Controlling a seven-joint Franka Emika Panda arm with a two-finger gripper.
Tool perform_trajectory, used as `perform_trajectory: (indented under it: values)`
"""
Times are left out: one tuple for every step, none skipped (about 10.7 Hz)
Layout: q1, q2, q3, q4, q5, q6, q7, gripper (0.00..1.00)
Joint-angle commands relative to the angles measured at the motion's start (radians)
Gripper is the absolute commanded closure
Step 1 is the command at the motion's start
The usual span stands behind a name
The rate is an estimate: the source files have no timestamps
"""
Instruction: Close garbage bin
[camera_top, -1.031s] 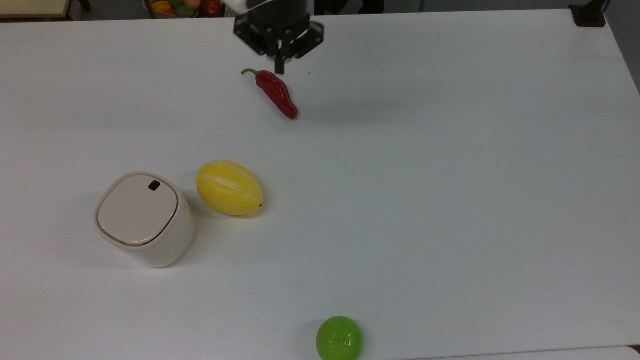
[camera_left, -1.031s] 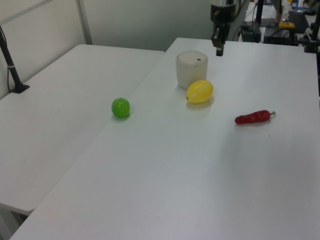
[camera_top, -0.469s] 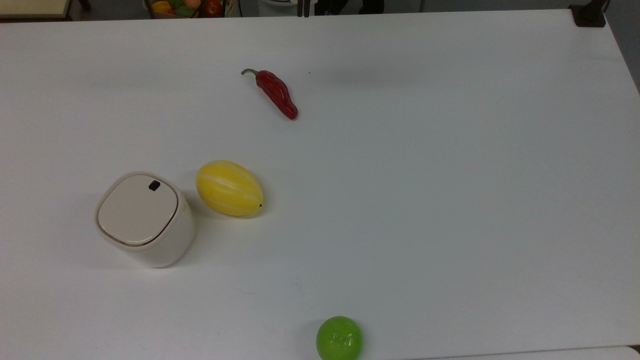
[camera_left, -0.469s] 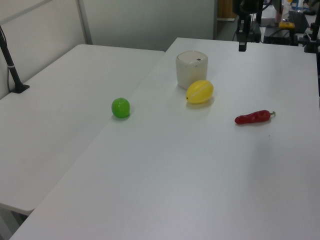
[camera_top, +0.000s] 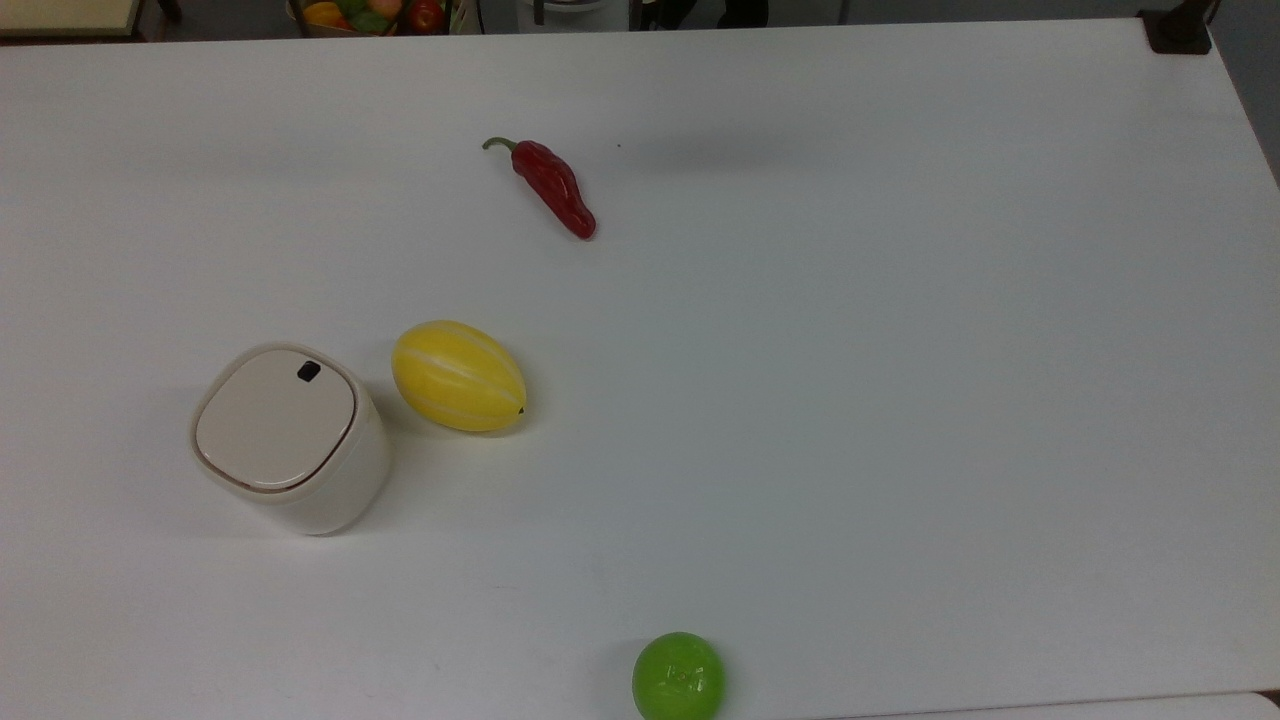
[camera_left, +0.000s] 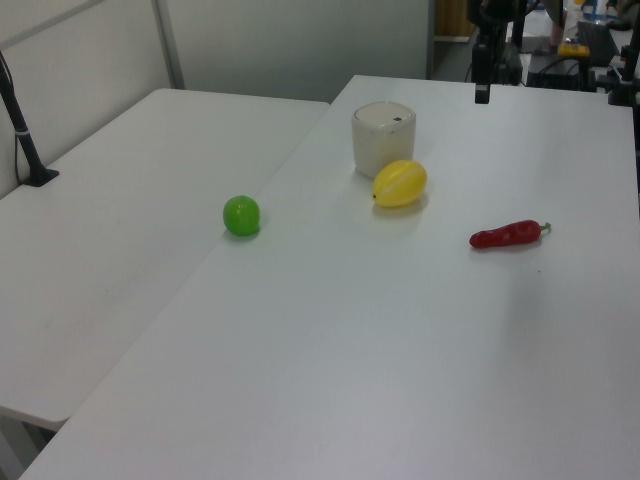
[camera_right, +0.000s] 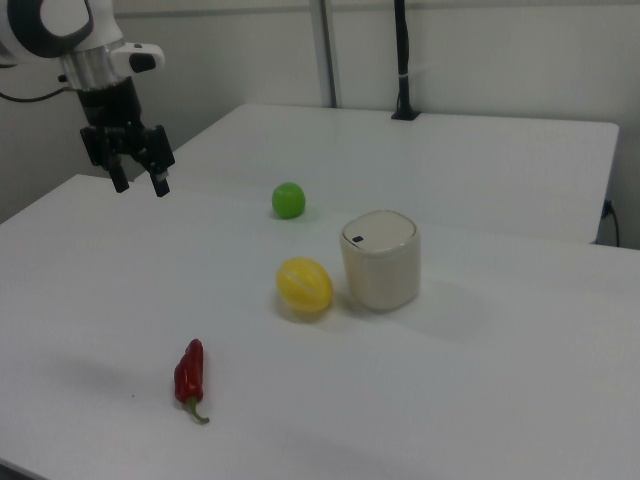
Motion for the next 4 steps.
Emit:
perform_trajectory:
  values:
    - [-0.002, -0.022, -0.006, -0.016, 0.002, 0.002, -0.017, 0.00]
    - [-0.004, -0.023, -0.006, -0.016, 0.002, -0.001, -0.017, 0.00]
    - [-0.005, -0.023, -0.006, -0.016, 0.002, -0.003, -0.017, 0.00]
    - [-0.005, -0.025, -0.007, -0.016, 0.002, -0.004, -0.017, 0.00]
